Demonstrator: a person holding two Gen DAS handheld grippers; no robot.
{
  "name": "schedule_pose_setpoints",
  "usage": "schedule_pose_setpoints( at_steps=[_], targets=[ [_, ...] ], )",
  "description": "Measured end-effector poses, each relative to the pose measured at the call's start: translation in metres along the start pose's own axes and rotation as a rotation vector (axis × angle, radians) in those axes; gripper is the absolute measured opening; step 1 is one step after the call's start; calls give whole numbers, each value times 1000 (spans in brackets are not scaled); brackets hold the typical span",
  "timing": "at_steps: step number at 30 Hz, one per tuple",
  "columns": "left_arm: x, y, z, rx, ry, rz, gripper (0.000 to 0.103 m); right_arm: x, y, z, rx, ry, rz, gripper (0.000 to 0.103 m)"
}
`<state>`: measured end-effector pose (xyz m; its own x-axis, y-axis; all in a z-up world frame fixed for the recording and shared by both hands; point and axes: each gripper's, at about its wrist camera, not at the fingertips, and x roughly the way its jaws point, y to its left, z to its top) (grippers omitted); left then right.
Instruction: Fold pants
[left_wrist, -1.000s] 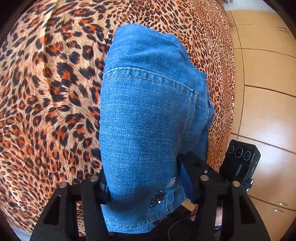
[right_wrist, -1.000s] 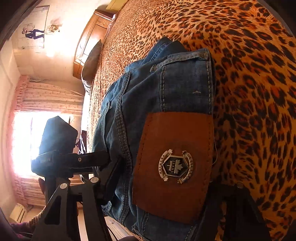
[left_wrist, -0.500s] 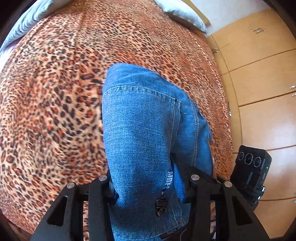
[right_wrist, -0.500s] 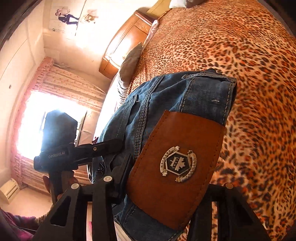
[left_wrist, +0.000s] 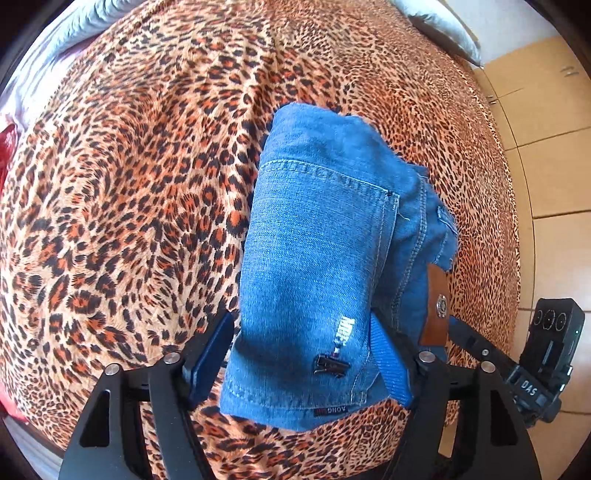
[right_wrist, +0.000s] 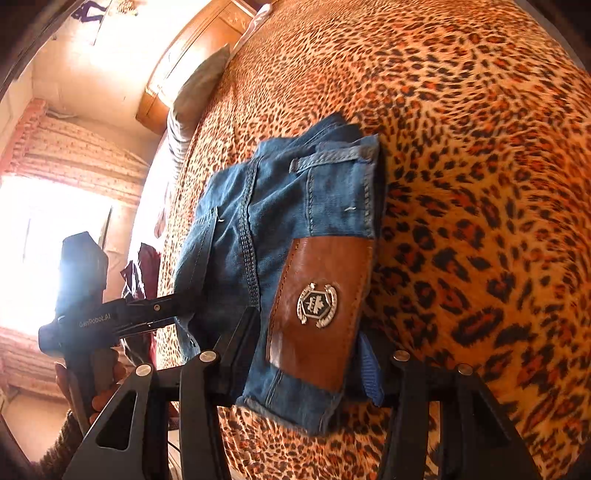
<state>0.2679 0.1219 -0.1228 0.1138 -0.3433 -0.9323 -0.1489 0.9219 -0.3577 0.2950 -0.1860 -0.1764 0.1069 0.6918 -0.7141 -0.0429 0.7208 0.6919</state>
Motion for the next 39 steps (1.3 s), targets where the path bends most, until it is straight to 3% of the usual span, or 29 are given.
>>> schedule_pose_setpoints(
  at_steps=[3, 6, 10, 17, 24, 30, 33, 39],
  targets=[
    [-11, -14, -19, 69, -56, 45, 78, -26, 3, -19, 13, -46, -57, 78],
    [-12, -22, -38, 137, -69, 83, 78, -43, 8, -48, 32, -63, -101, 87],
    [-10, -27, -58, 187, -74, 111, 78, -38, 18, -81, 26, -15, -185, 97],
    [-24, -38, -80, 177, -82, 122, 78, -49, 35, -112, -52, -25, -294, 102],
    [-21, -45, -110, 163, -73, 177, 78, -68, 21, -140, -22, -37, -321, 102],
    [-20, -51, -152, 166, -58, 264, 78, -88, 7, -184, -29, -59, -370, 102],
    [-24, -44, -172, 127, -57, 283, 78, -92, 1, -197, -35, -56, -352, 102],
    [-54, -41, -202, 43, -174, 327, 78, -112, 20, -208, -160, -128, -382, 102]
  ],
)
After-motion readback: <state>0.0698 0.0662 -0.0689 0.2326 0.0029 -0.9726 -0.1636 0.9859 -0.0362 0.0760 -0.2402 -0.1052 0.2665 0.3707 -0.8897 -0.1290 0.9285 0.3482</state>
